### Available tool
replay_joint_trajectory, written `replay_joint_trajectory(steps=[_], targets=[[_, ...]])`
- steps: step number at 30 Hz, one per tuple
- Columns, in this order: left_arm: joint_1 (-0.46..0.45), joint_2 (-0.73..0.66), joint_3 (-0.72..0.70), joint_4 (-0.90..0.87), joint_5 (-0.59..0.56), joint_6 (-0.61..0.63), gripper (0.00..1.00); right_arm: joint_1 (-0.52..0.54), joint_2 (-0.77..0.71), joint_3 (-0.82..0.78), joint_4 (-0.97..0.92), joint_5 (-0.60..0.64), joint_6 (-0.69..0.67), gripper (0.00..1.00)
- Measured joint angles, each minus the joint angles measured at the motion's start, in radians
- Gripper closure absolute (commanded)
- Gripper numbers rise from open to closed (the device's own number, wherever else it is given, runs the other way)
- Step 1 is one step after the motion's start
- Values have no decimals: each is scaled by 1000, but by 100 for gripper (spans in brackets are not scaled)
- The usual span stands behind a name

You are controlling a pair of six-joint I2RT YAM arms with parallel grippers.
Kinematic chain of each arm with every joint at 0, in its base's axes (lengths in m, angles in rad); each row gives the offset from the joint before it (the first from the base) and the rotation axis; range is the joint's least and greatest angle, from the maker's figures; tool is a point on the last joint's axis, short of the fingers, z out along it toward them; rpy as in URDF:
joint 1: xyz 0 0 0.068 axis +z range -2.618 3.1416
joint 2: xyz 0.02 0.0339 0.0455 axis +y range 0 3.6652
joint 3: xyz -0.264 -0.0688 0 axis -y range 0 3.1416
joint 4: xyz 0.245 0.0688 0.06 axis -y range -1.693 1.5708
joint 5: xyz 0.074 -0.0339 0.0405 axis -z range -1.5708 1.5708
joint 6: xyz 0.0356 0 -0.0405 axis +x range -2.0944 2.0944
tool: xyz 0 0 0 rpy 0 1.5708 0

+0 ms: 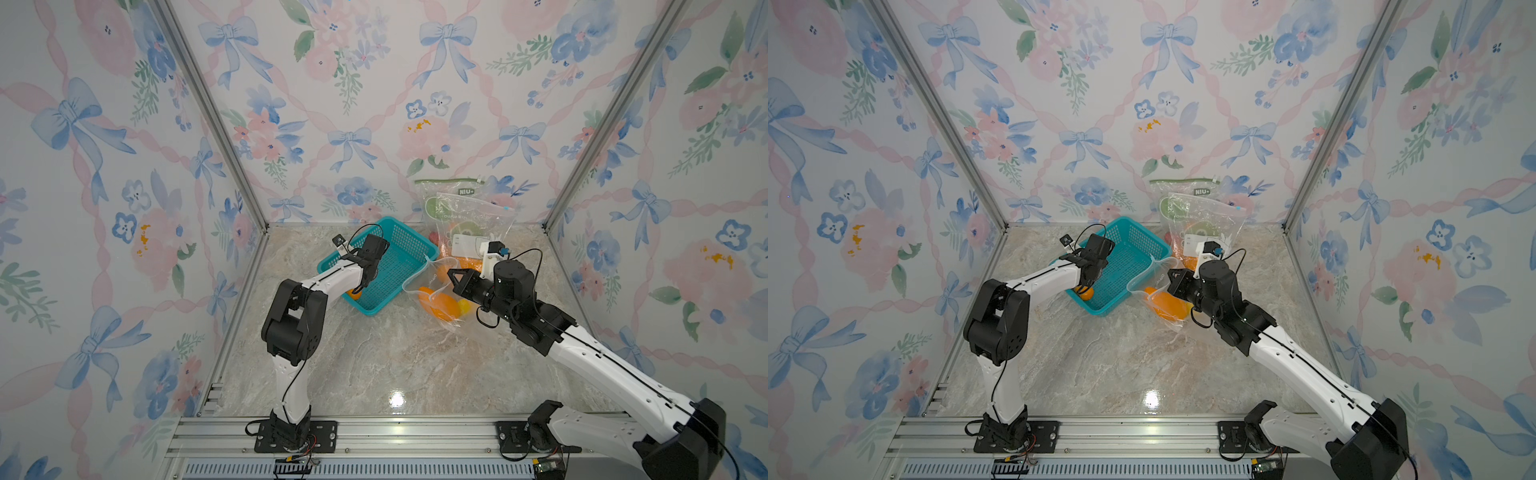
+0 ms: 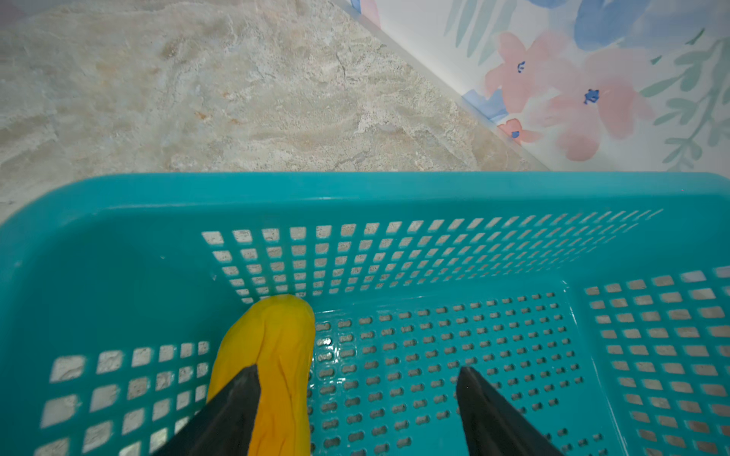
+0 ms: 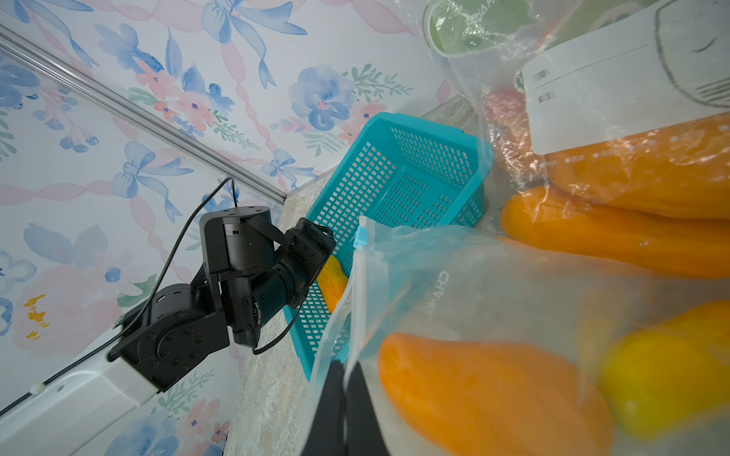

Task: Place the mango in a zip-top bag and seal the zipper
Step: Pick up the mango from the basket.

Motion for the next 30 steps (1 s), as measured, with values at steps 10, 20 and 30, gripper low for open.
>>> replay_joint_trajectory(steps=[10,20,30], targets=[[23,51,16,-76,-1,-75,16,0,0,0,0,0,5,100],[39,151,106,-92,85,-39,19,0,1,0,0,0,11,100],[39,176,112,-101,126,9,51,0,1,0,0,0,14,100]])
